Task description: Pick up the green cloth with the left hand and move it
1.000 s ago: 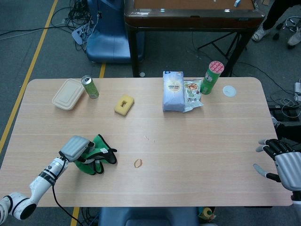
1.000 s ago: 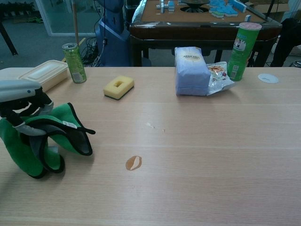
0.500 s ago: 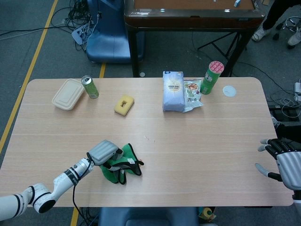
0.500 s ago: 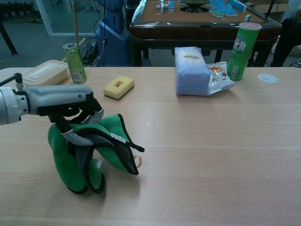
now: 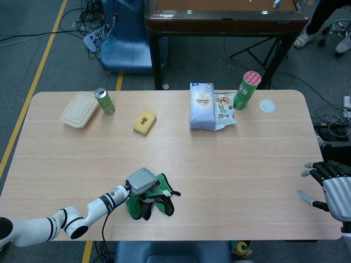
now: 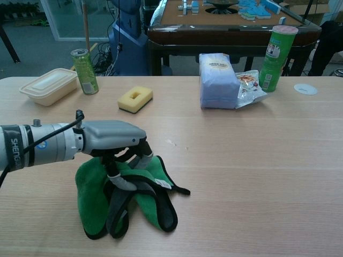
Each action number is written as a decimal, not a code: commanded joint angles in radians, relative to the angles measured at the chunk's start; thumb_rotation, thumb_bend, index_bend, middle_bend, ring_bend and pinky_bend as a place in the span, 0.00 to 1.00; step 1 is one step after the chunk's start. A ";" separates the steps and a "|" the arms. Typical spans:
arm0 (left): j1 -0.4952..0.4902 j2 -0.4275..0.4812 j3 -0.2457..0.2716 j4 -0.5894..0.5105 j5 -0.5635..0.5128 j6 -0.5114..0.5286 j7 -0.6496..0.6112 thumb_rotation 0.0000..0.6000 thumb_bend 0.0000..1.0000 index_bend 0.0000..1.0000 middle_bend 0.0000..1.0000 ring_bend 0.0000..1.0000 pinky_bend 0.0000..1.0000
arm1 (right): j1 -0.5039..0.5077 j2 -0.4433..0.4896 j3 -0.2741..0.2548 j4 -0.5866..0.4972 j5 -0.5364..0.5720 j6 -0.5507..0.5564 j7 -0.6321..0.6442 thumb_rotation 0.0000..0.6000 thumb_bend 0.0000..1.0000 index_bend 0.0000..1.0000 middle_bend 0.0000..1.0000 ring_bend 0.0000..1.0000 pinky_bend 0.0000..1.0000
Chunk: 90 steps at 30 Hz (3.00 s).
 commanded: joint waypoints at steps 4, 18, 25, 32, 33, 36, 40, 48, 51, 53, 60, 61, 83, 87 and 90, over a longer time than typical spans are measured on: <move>-0.012 -0.034 0.015 0.089 -0.018 -0.004 0.098 1.00 0.20 0.62 0.69 0.71 0.93 | -0.003 0.001 0.000 0.002 0.002 0.003 0.004 1.00 0.26 0.43 0.33 0.26 0.31; 0.007 -0.050 0.019 0.127 -0.069 0.000 0.052 1.00 0.20 0.62 0.69 0.71 0.93 | 0.006 0.000 0.003 -0.002 -0.004 -0.007 -0.001 1.00 0.26 0.43 0.33 0.26 0.31; -0.030 -0.091 0.019 0.115 -0.043 -0.029 -0.006 1.00 0.20 0.62 0.69 0.71 0.93 | 0.004 0.004 0.003 -0.008 0.001 -0.009 -0.005 1.00 0.26 0.43 0.33 0.26 0.31; -0.065 -0.126 0.023 0.087 -0.026 -0.058 -0.028 1.00 0.20 0.62 0.69 0.71 0.93 | -0.001 0.003 0.002 -0.006 0.004 -0.005 -0.005 1.00 0.26 0.43 0.33 0.26 0.31; -0.069 -0.127 0.021 0.079 -0.026 -0.061 -0.033 1.00 0.20 0.62 0.69 0.71 0.93 | -0.001 0.003 0.002 -0.006 0.003 -0.005 -0.006 1.00 0.26 0.43 0.33 0.26 0.31; -0.080 -0.133 0.015 0.057 -0.024 -0.064 -0.042 1.00 0.20 0.62 0.69 0.71 0.93 | -0.001 0.003 0.002 -0.007 0.003 -0.004 -0.006 1.00 0.26 0.43 0.33 0.26 0.31; -0.092 -0.139 0.013 0.036 -0.028 -0.075 -0.052 1.00 0.20 0.62 0.69 0.71 0.93 | -0.002 0.003 0.003 -0.007 0.002 -0.002 -0.006 1.00 0.26 0.43 0.33 0.26 0.31; -0.105 -0.192 0.016 0.117 -0.044 -0.069 0.036 1.00 0.20 0.61 0.69 0.71 0.93 | -0.005 0.004 0.004 -0.004 0.005 0.002 0.000 1.00 0.26 0.43 0.33 0.26 0.31; -0.100 -0.205 0.012 0.155 -0.061 -0.058 0.074 1.00 0.20 0.60 0.68 0.71 0.92 | -0.005 0.004 0.004 -0.002 0.005 0.003 0.002 1.00 0.26 0.43 0.33 0.26 0.31; -0.092 -0.214 0.008 0.177 -0.068 -0.038 0.092 1.00 0.20 0.60 0.67 0.70 0.92 | -0.005 0.003 0.004 -0.001 0.004 0.003 0.004 1.00 0.26 0.43 0.33 0.26 0.31; -0.077 -0.224 -0.008 0.234 -0.091 0.004 0.136 1.00 0.20 0.60 0.67 0.70 0.92 | 0.001 0.000 0.007 0.001 0.003 -0.003 0.008 1.00 0.26 0.43 0.33 0.26 0.31; -0.076 -0.223 -0.009 0.241 -0.092 0.009 0.142 1.00 0.20 0.60 0.67 0.70 0.92 | 0.002 0.000 0.007 0.001 0.003 -0.003 0.008 1.00 0.26 0.43 0.33 0.26 0.31; -0.012 -0.088 -0.084 0.294 -0.179 0.126 0.209 1.00 0.20 0.60 0.67 0.70 0.92 | 0.004 0.001 0.007 -0.013 -0.014 0.006 -0.004 1.00 0.26 0.43 0.33 0.26 0.31; 0.004 -0.023 -0.104 0.229 -0.193 0.161 0.221 1.00 0.20 0.60 0.67 0.70 0.92 | 0.005 -0.002 0.007 -0.011 -0.018 0.006 -0.002 1.00 0.26 0.43 0.33 0.26 0.31; 0.012 0.003 -0.121 0.218 -0.211 0.181 0.230 1.00 0.20 0.60 0.67 0.70 0.92 | 0.005 -0.002 0.007 -0.009 -0.019 0.009 0.001 1.00 0.26 0.43 0.33 0.26 0.31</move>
